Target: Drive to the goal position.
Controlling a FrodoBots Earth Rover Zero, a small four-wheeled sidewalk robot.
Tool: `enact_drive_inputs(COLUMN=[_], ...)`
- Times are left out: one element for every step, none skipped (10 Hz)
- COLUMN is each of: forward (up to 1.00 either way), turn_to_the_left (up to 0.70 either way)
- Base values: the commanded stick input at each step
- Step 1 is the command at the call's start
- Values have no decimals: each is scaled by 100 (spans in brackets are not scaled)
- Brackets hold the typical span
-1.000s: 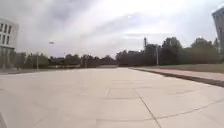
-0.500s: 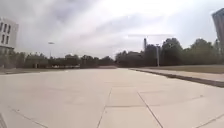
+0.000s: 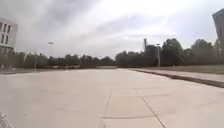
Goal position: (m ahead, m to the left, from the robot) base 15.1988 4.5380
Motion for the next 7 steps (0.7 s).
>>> enact_drive_inputs(forward=[70,70,70,70,70,70,70], turn_to_the_left=[0,0,0,0,0,0,0])
